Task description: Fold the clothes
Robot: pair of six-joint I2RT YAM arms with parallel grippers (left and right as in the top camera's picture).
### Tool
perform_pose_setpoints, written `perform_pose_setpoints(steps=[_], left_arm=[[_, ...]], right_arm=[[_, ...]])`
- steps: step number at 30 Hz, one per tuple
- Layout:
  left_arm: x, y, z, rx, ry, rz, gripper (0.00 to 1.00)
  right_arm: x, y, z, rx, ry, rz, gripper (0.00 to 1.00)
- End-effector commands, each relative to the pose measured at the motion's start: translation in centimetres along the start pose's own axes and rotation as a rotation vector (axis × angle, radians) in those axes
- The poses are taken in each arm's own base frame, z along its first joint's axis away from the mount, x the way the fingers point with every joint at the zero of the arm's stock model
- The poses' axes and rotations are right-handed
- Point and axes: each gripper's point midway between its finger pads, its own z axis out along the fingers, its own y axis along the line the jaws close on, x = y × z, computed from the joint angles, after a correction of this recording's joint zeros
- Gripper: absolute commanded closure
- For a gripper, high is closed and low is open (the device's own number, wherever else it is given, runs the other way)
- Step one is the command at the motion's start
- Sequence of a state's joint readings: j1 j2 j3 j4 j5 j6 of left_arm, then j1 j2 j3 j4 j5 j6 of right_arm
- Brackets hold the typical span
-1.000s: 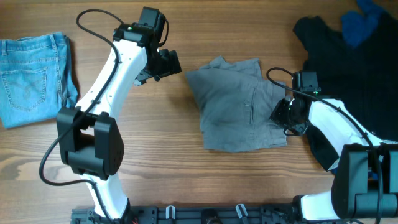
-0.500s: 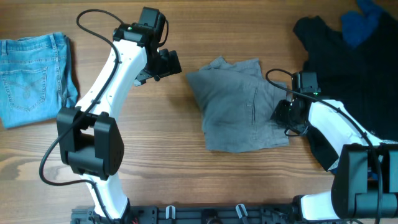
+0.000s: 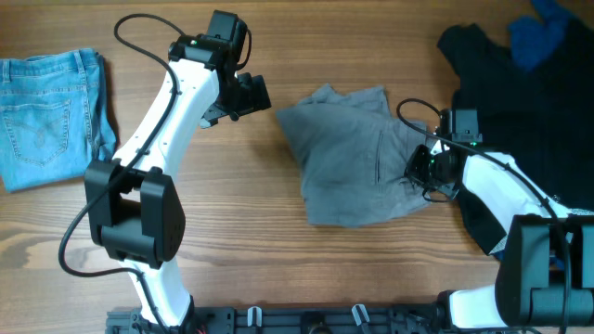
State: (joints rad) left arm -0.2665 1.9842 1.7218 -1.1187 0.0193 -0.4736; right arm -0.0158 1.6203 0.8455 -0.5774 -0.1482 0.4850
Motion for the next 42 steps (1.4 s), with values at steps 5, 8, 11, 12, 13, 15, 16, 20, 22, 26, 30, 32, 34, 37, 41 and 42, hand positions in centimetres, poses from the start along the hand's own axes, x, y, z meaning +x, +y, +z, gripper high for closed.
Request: perform_pose_setpoints(steps=[5, 8, 11, 12, 13, 15, 16, 20, 22, 26, 30, 32, 34, 37, 41, 42], left_arm=[[-0.6, 0.0, -1.1, 0.006, -0.031, -0.009, 0.02], [-0.9, 1.3, -1.4, -0.003, -0.027, -0.038, 0.03], [-1.6, 4.6, -2.9, -0.020, -0.028, -0.117, 0.03], [-1.8, 5.4, -3.4, -0.021, -0.034, -0.136, 0.03], [-2.1, 6.3, -3.8, -0.023, -0.041, -0.157, 0.03], [-2.6, 8.4, -5.2, -0.025, -0.061, -0.213, 0.02], [-2.8, 9.2, -5.7, -0.022, -0.068, -0.235, 0.02], [-2.3, 8.7, -8.4, 0.220, -0.017, -0.289, 0.01], [-1.5, 6.8, -9.3, 0.369, 0.044, -0.257, 0.01], [-1.1, 6.4, -9.4, 0.389, 0.060, -0.237, 0.00], [-1.1, 6.4, -9.4, 0.389, 0.060, -0.237, 0.00], [-1.1, 6.4, -9.4, 0.389, 0.060, -0.237, 0.00], [-1.1, 6.4, -9.4, 0.389, 0.060, -0.237, 0.00], [-1.1, 6.4, -9.4, 0.389, 0.059, -0.237, 0.00], [-1.3, 6.6, -9.3, 0.374, 0.052, -0.237, 0.00], [-1.3, 6.7, -9.3, 0.369, 0.050, -0.238, 0.00]], right_arm=[[-3.1, 11.5, -8.7, -0.318, -0.085, -0.371, 0.96], [-0.8, 16.0, -9.3, -0.388, -0.092, -0.517, 0.96], [0.5, 19.6, -9.3, -0.391, -0.158, -0.577, 0.96], [0.6, 20.3, -9.5, -0.405, -0.176, -0.580, 0.96], [0.8, 21.1, -9.7, -0.430, -0.187, -0.596, 0.96], [2.2, 23.0, -10.3, -0.506, -0.179, -0.664, 0.96], [2.9, 23.6, -10.5, -0.531, -0.171, -0.700, 0.96], [6.9, 26.4, -11.6, -0.672, -0.131, -0.881, 0.96], [8.9, 28.1, -12.7, -0.771, -0.122, -0.966, 0.96], [9.9, 28.9, -13.0, -0.805, -0.125, -1.005, 0.95], [9.0, 28.3, -12.0, -0.729, -0.141, -0.964, 0.96], [6.1, 27.8, -11.4, -0.623, -0.235, -0.889, 0.96], [1.9, 26.6, -11.3, -0.521, -0.359, -0.817, 0.96], [-5.6, 22.6, -11.9, -0.354, -0.524, -0.690, 0.96], [-16.3, 14.6, -16.2, -0.096, -0.761, -0.549, 0.96], [-18.7, 13.1, -18.8, -0.074, -0.817, -0.505, 0.96]])
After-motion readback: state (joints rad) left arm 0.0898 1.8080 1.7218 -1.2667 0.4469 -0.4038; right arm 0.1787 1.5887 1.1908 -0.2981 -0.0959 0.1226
